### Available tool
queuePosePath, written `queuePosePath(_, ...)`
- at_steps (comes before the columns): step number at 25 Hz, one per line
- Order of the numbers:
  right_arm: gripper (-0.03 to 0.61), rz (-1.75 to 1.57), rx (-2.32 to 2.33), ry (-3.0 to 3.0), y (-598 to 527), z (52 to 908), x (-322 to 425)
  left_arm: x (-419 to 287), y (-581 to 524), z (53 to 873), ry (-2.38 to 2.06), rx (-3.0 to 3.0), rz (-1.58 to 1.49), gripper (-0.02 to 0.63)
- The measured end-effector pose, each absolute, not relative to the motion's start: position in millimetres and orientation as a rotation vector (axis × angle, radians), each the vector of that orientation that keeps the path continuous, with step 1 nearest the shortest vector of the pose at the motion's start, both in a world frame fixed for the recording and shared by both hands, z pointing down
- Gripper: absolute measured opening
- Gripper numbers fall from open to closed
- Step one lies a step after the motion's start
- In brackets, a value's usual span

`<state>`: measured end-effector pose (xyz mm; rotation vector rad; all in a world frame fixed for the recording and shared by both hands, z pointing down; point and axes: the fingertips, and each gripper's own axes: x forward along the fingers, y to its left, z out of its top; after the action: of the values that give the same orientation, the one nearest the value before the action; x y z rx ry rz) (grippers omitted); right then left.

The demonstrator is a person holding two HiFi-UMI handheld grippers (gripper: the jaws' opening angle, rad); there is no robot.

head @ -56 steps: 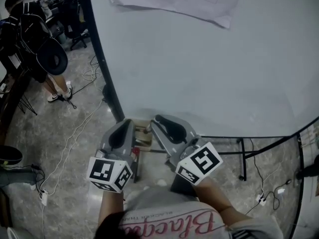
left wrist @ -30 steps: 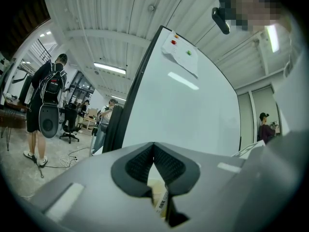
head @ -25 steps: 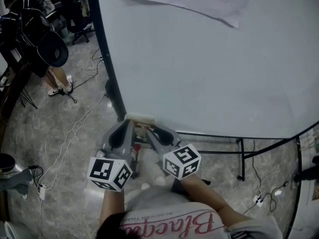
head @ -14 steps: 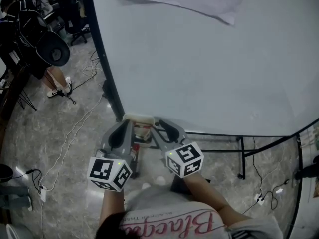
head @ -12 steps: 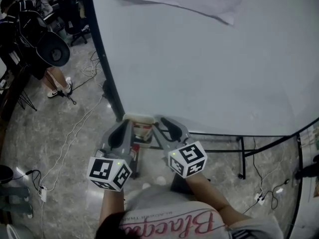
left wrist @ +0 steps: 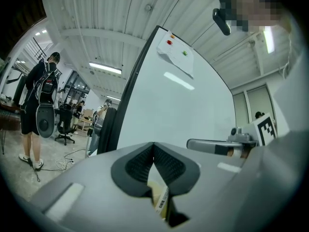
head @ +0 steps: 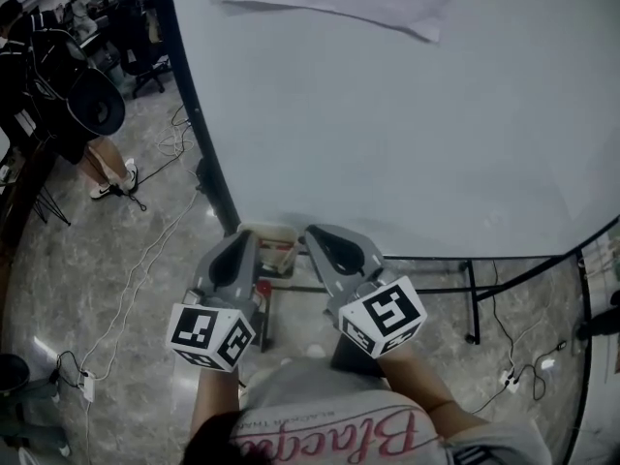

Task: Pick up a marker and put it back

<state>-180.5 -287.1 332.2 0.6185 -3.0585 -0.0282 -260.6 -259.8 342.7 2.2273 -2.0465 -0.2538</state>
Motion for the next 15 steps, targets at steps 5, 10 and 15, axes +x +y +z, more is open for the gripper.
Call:
queuePosePath(5, 0.002, -0.05, 0.613, -3.042, -282.5, 333.2, -178.5, -256.3, -259.5, 337.5, -2.033, 2.258, -0.257, -0.002)
queuePosePath(10, 0.002, -0.077, 0.618, -3.038, -281.6, 329.9, -177.2, -254.6, -259.0, 334.3, -2.031, 2.275, -0.263, 0.0)
queuePosePath(15, 0.002, -0.086, 0.629, -3.028, -281.7, 329.2, -176.6, -253.8, -258.7, 330.8, -2.033, 2.289, -0.271, -0.002)
